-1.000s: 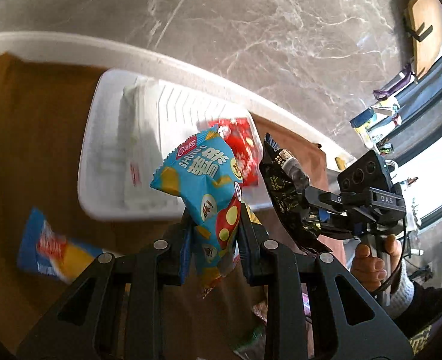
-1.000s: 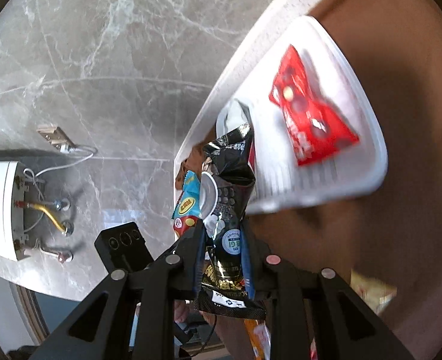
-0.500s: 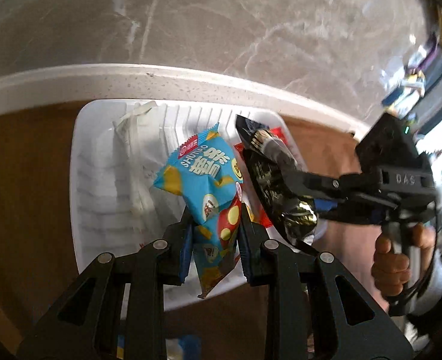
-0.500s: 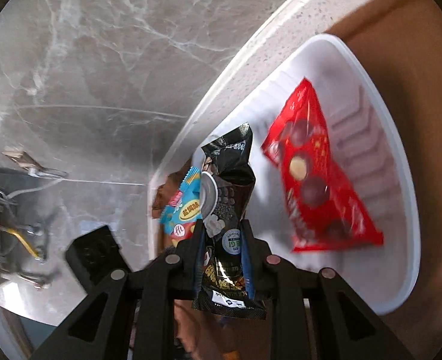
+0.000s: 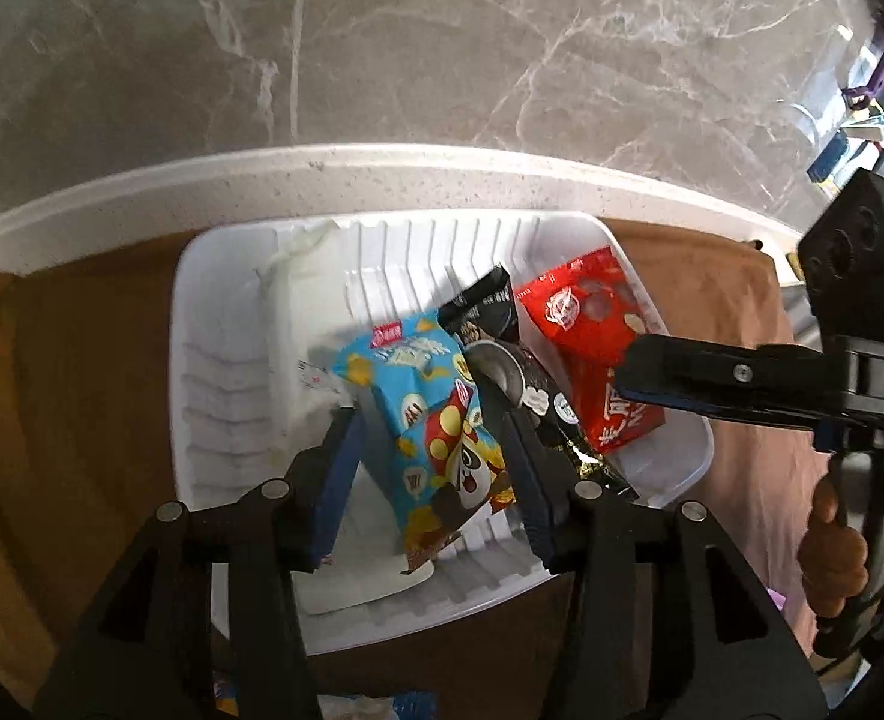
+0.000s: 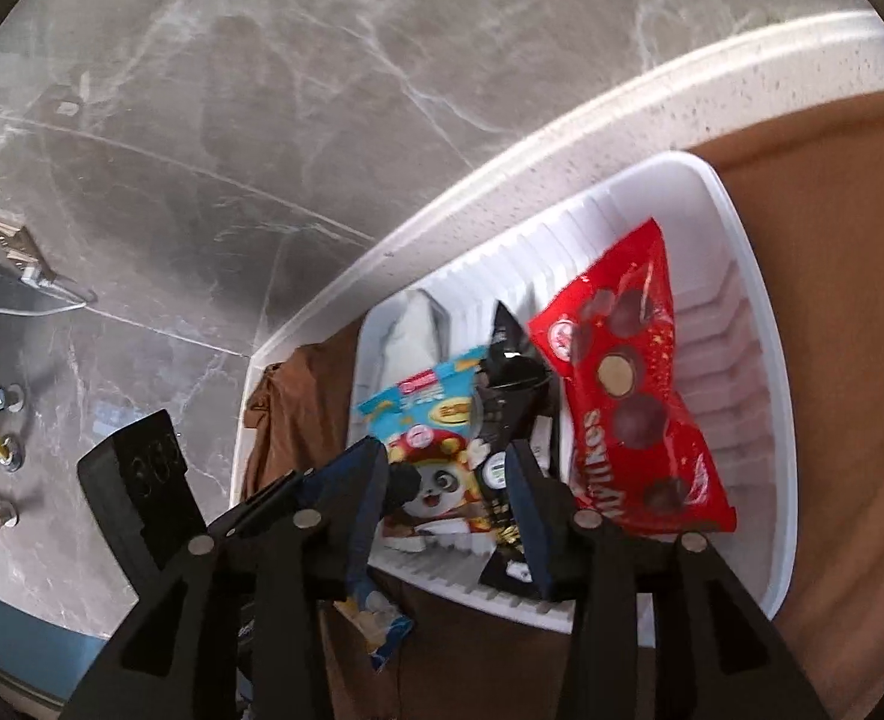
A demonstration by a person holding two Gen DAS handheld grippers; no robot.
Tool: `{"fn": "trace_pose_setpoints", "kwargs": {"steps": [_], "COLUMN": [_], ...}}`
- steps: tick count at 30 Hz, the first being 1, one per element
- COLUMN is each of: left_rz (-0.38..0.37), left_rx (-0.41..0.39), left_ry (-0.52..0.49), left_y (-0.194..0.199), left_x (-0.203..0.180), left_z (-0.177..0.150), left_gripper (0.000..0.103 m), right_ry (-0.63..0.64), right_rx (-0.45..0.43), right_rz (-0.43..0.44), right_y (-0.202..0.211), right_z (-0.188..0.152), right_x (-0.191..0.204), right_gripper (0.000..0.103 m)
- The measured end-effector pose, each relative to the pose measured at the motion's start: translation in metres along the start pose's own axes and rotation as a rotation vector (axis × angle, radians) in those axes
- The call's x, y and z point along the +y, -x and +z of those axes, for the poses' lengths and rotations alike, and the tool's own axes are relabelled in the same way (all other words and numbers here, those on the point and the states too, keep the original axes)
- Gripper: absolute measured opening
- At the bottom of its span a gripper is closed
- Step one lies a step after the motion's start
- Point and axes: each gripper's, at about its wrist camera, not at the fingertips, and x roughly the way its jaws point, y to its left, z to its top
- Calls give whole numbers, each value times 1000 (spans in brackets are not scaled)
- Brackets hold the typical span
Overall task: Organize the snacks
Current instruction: 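Carry both packets to the white tray and open both tools, then move both tools back to the gold wafer and pink packet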
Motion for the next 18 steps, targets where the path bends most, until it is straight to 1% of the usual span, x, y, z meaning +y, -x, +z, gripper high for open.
{"fn": "trace_pose_setpoints", "kwargs": {"steps": [5, 7, 9, 11, 16, 18], "left_rz": [25, 17, 14, 5, -66, -104], "left_rx": [-39, -46, -56, -60, -32, -3], "left_ry": [22, 35, 39, 42, 62, 62], "left_y": [27, 38, 53, 64, 82, 85], "left_x": [2, 2, 1, -1, -14, -22], "left_z": [-7, -12, -22, -31, -60, -75], "left_gripper": [46, 47, 47, 47, 47, 47], "right_ry": [16, 12, 3, -8, -46, -71], "right_rx": [-23, -28, -35, -40, -48, -45], "right_rz": [19, 25, 21, 22, 1, -7], "right_y": [27, 41, 55, 72, 112, 122], "right_z": [-14, -20, -27, -36, -67, -80], "right_x": [2, 1, 1, -3, -19, -26], "right_gripper": [46, 47, 51, 52, 53, 54]}}
